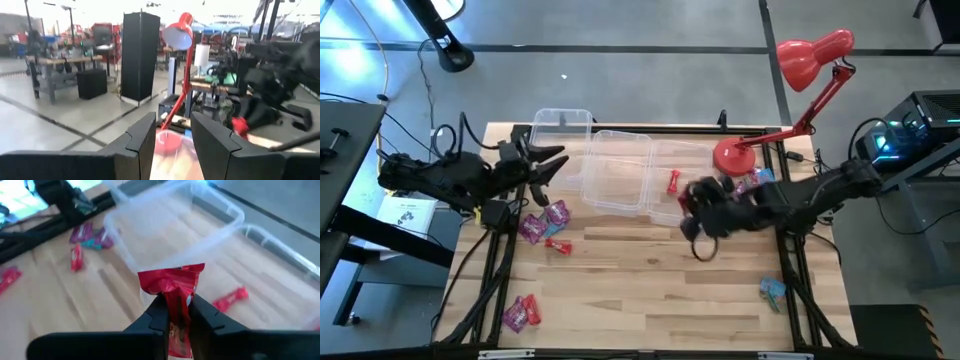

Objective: Sort candy
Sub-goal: Put the middle right red candy into the top right transparent bin, then put the top red candy into the top right transparent bin

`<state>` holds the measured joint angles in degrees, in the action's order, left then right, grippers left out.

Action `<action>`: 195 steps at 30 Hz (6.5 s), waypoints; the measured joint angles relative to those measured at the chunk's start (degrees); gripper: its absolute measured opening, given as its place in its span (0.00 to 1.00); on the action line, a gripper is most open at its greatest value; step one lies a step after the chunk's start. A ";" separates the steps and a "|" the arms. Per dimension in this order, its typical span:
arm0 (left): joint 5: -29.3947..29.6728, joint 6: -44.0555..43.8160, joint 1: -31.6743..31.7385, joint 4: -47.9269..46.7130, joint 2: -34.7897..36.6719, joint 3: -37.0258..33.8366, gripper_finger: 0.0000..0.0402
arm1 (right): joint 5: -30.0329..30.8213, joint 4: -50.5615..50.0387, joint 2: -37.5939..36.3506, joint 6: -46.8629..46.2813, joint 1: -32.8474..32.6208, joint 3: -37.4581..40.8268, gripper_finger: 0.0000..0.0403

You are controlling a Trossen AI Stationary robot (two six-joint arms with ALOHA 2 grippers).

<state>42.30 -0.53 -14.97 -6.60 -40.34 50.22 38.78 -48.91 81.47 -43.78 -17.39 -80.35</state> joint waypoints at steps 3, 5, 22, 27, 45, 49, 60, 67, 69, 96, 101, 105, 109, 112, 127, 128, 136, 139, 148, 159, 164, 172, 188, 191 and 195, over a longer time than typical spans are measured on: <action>-0.03 -3.36 -0.01 -5.45 -0.03 0.00 0.29 | -4.06 4.98 0.71 6.99 5.99 2.49 0.19; -0.33 -6.09 -0.10 -8.95 -0.04 0.00 0.30 | -6.76 7.84 1.33 8.95 9.89 4.09 0.27; -32.70 -26.98 -3.00 -47.11 -16.65 -0.02 0.45 | -18.72 14.20 2.87 18.78 22.37 5.39 0.64; -36.05 -23.68 -7.31 -47.50 -24.17 -3.50 0.47 | -19.93 14.08 2.87 18.83 22.67 5.39 0.64; -38.46 -21.87 -7.92 -32.34 -32.96 -19.75 0.48 | -19.75 14.02 2.87 18.81 22.65 5.39 0.64; -37.96 -22.28 -7.97 -31.95 -36.19 -19.96 0.48 | -19.73 14.02 2.87 18.81 22.65 5.39 0.64; -36.29 -21.85 -6.61 -31.27 -35.02 -10.04 0.05 | -19.72 13.58 -0.18 18.94 21.84 5.34 0.64; -33.13 -10.47 -4.23 -30.25 -27.32 1.64 0.21 | -18.93 11.93 -8.68 19.24 21.49 5.34 0.64; -29.61 -3.33 -2.14 -24.56 -26.39 4.06 0.22 | -18.13 11.87 -10.88 19.26 21.49 5.34 0.64; -50.28 10.94 8.85 -22.22 -50.10 14.38 0.51 | -16.80 7.92 -14.70 19.85 21.86 5.32 0.64; -50.56 13.77 7.63 -20.79 -55.27 14.71 0.59 | -16.80 7.44 -14.70 19.22 21.86 5.32 0.64; -49.72 16.89 6.65 -21.01 -59.10 14.77 0.61 | -16.82 7.31 -14.70 18.33 21.86 5.32 0.64; -48.55 18.06 5.80 -23.49 -63.19 14.23 0.61 | -16.79 7.08 -14.69 18.31 21.86 5.32 0.64; -45.13 18.57 5.07 -25.01 -64.10 14.55 0.61 | -16.34 7.07 -14.68 18.31 21.86 5.32 0.64; -41.76 17.37 5.26 -31.70 -59.61 18.64 0.61 | -16.26 7.01 -14.66 18.11 21.87 5.37 0.64; -41.50 18.09 5.26 -32.88 -59.03 19.35 0.61 | -16.26 7.00 -14.66 18.11 21.89 5.37 0.64; -37.77 20.81 5.37 -43.83 -51.25 28.85 0.61 | -16.23 6.93 -14.66 18.21 21.89 5.37 0.64; -37.00 22.41 6.16 -43.79 -47.15 31.15 0.61 | -16.15 6.91 -14.66 18.29 21.86 5.37 0.64; -30.43 29.44 15.16 -47.74 -44.13 31.15 0.61 | -14.85 6.92 -14.66 17.68 21.88 5.37 0.64; -44.49 18.52 15.93 -47.16 -44.61 31.03 0.61 | -15.05 6.72 -14.66 17.05 21.84 5.37 0.64; -44.20 13.88 10.09 -38.30 -44.65 22.70 0.61 | -15.05 6.90 -14.66 17.08 21.84 5.69 0.64; -40.64 3.09 4.34 -14.40 -46.43 3.01 0.61 | -15.27 7.09 -14.65 14.77 21.84 9.11 0.64; -45.26 -4.90 4.58 -0.62 -64.37 0.13 0.60 | -15.32 8.03 -14.66 15.32 21.89 9.96 0.64; -43.88 -5.66 4.62 -1.32 -64.25 0.09 0.49 | -15.32 8.05 -14.66 15.31 21.89 9.96 0.64; -44.32 -5.84 6.09 -3.65 -61.80 0.88 0.19 | -15.29 8.05 -14.66 15.31 21.89 9.96 0.64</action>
<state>-2.01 -6.37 -8.88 -10.25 -102.14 51.10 23.48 -40.86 66.81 -28.47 4.49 -70.39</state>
